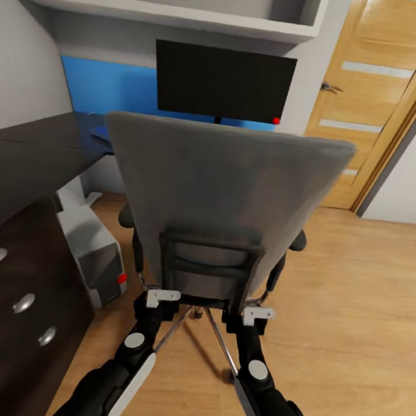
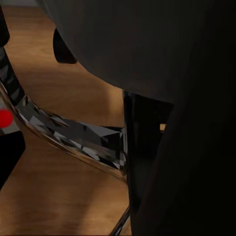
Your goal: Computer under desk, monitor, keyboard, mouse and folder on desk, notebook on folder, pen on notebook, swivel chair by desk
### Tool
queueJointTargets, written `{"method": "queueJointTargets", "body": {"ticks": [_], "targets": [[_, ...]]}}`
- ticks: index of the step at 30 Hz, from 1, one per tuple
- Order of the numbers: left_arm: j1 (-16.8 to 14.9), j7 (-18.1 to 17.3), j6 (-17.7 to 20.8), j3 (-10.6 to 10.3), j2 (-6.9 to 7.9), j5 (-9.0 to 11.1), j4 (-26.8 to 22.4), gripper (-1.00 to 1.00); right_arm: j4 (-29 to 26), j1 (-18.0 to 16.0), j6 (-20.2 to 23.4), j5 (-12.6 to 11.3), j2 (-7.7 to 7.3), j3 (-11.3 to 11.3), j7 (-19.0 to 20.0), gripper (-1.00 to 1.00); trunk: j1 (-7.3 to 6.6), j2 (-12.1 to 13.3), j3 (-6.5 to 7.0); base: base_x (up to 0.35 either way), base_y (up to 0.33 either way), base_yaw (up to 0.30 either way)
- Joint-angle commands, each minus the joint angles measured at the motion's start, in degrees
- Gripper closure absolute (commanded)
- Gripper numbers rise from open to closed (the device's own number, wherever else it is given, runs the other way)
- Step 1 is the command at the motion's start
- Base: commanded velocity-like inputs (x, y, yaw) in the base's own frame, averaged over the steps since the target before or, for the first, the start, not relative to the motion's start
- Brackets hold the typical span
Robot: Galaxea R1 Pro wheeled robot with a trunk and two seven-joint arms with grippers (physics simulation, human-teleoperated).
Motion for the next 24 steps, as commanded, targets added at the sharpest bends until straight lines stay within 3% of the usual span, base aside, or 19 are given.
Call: {"method": "queueJointTargets", "body": {"ticks": [1,24], "targets": [[-0.05,0.62,0.33,-0.09,0.04,0.18,-0.06,-1.0,-0.05,-0.05,0.05,-0.58,-0.05,0.19,-0.49,-1.0,0.02,-0.02,-0.07,0.321,0.0,0.157],[-0.05,0.62,0.62,-0.01,0.04,0.18,-0.03,-1.0,-0.41,-0.05,0.05,-0.65,-0.4,0.19,-0.49,-1.0,0.02,-0.02,-0.11,0.322,0.0,0.012]]}}
